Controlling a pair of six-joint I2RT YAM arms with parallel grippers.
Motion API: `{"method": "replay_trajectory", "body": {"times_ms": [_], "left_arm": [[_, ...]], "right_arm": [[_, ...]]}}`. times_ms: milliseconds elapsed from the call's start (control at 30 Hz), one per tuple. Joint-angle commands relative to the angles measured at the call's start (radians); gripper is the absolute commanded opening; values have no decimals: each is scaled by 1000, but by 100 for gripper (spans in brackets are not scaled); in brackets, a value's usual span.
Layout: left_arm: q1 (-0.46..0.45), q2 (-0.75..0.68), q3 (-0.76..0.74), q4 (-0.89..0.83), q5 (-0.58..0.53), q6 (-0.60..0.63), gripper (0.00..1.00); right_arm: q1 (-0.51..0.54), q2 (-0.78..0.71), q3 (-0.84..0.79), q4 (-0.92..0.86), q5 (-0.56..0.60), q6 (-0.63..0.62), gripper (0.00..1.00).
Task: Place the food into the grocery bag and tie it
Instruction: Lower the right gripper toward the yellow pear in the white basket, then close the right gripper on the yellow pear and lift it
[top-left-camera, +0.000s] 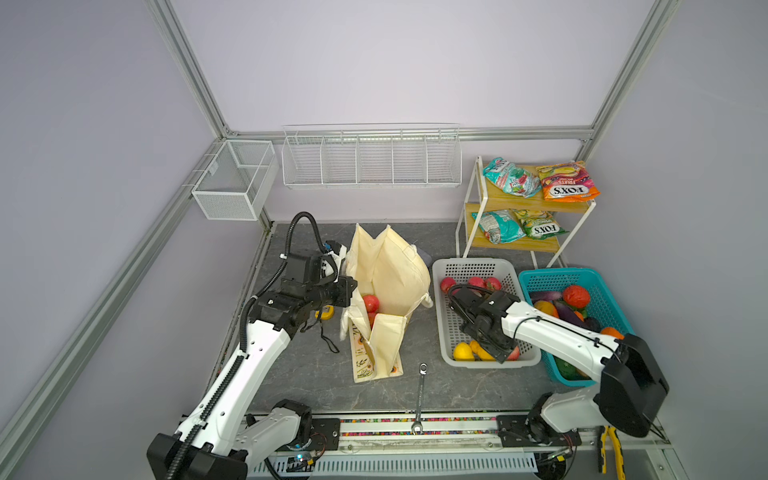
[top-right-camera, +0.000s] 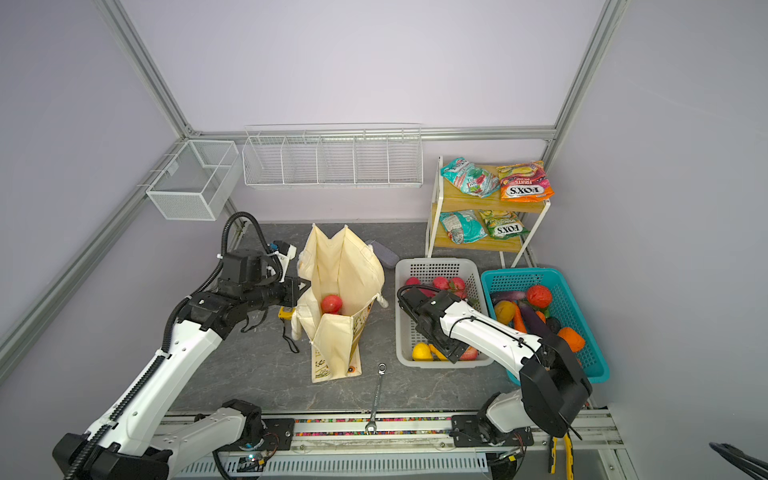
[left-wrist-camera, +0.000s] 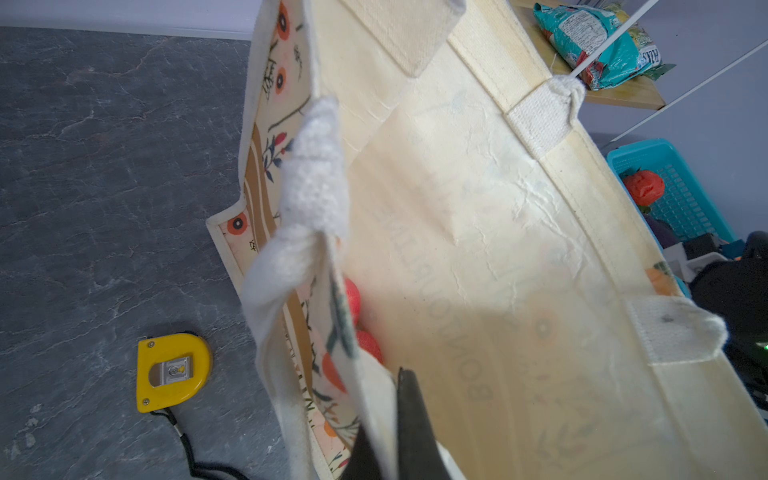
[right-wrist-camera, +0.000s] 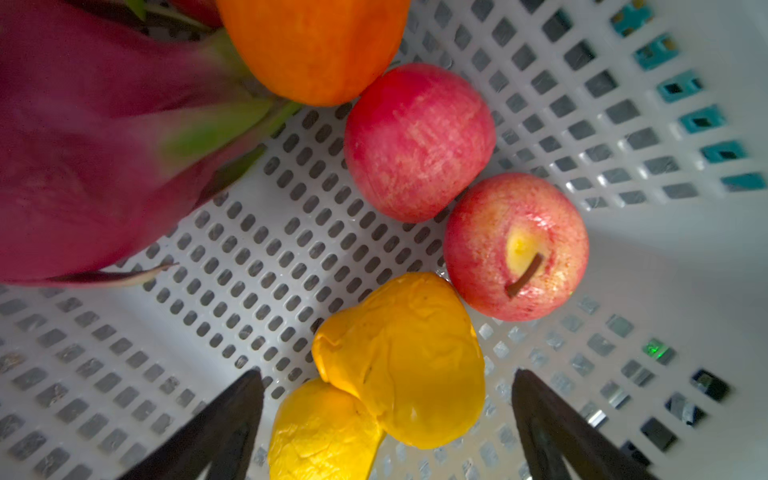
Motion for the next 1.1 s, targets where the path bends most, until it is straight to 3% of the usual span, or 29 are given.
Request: {"method": "replay_trajectory", "body": {"times_ms": [0, 433, 600, 933, 1067], "left_arm": [[6, -23, -8, 12, 10, 27, 0], [6, -32, -12, 13, 8, 25, 0], [6, -34, -12, 13, 8, 25, 0], [10, -34, -11, 13, 10, 25, 0], [12, -34, -12, 15, 12, 25, 0]], "right_arm": [[5, 27, -25, 24, -46, 46, 95], [-13, 128, -29, 54, -51, 41, 95], [-23, 148, -27, 69, -55, 29, 89], [-24, 110, -30, 105, -31, 18, 53], [-24, 91, -31, 103, -26, 19, 45]]}}
